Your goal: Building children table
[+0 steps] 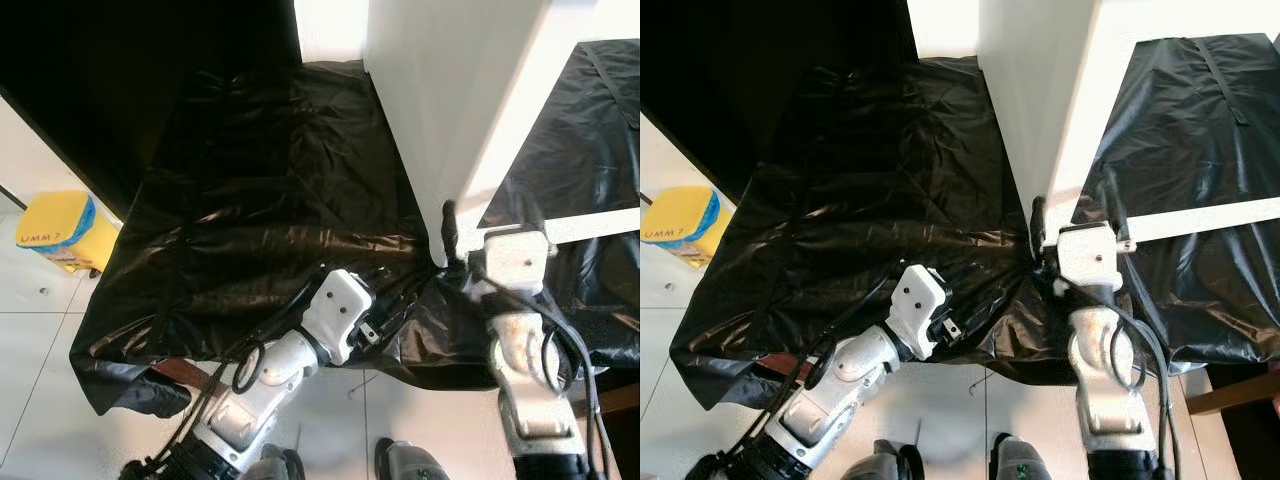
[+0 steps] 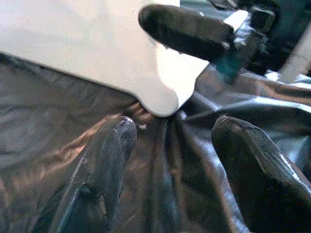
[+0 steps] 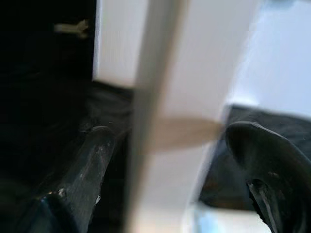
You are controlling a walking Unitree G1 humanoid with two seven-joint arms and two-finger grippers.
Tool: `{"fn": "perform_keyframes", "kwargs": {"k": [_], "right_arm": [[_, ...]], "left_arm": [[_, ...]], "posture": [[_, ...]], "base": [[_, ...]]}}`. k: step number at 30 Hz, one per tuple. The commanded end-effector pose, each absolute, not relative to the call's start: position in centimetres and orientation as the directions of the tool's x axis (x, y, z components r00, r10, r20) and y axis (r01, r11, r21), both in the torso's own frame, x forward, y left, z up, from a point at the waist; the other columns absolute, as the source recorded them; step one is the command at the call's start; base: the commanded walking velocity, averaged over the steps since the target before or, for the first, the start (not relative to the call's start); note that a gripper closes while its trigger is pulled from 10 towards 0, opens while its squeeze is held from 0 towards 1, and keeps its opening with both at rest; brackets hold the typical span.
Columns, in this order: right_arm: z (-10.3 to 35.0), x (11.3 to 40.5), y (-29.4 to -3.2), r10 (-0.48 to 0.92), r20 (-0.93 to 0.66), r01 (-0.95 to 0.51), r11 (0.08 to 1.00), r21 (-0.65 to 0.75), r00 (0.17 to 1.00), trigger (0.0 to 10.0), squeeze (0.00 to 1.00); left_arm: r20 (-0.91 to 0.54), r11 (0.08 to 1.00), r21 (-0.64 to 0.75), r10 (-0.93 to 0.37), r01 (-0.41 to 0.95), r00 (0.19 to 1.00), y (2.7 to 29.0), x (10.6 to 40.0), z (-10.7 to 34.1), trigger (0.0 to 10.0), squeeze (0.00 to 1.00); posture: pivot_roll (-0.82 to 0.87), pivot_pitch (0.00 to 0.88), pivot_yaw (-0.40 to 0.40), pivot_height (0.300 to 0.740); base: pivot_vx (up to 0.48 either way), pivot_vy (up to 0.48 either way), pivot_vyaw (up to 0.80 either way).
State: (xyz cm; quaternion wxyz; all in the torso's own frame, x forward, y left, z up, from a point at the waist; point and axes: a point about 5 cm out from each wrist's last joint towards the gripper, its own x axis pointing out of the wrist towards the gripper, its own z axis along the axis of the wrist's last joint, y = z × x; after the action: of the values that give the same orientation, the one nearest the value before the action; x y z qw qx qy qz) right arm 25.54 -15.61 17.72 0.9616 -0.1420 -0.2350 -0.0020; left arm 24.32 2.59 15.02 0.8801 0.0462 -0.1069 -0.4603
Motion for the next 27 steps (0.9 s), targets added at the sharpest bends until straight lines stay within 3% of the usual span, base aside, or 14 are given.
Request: {"fn": "perform_keyframes", "kwargs": {"k": [1,9,19,27], "right_arm": [[17.8,25.2,-14.9,0.086,0.451,0.037,0.966,-0.257,0.889,10.0,0.0],[16.0,24.7,-14.7,0.101,0.349,-0.05,0.987,-0.153,0.932,10.0,0.0],[13.4,23.1,-15.8,0.105,0.23,-0.074,0.987,-0.141,0.968,10.0,0.0],[13.1,25.0,-16.6,0.07,0.218,-0.039,0.989,-0.143,0.973,10.0,0.0]], "left_arm": [[0.055,0.256,0.201,-0.967,0.946,0.25,2.0,22.5,14.1,10.0,0.0],[0.073,0.378,0.149,-0.926,0.914,0.371,3.5,22.9,14.0,10.0,0.0],[0.142,0.64,0.072,-0.766,0.765,0.627,7.6,24.6,14.7,10.0,0.0],[0.182,0.712,0.056,-0.696,0.7,0.694,9.3,25.6,15.8,10.0,0.0]], "posture": [[-0.12,0.191,0.128,0.74],[-0.11,0.2,0.104,0.74],[-0.09,0.187,0.06,0.74],[-0.08,0.187,0.059,0.74]], "base": [[0.0,0.0,0.0],[0.0,0.0,0.0],[0.0,0.0,0.0],[0.0,0.0,0.0]]}}
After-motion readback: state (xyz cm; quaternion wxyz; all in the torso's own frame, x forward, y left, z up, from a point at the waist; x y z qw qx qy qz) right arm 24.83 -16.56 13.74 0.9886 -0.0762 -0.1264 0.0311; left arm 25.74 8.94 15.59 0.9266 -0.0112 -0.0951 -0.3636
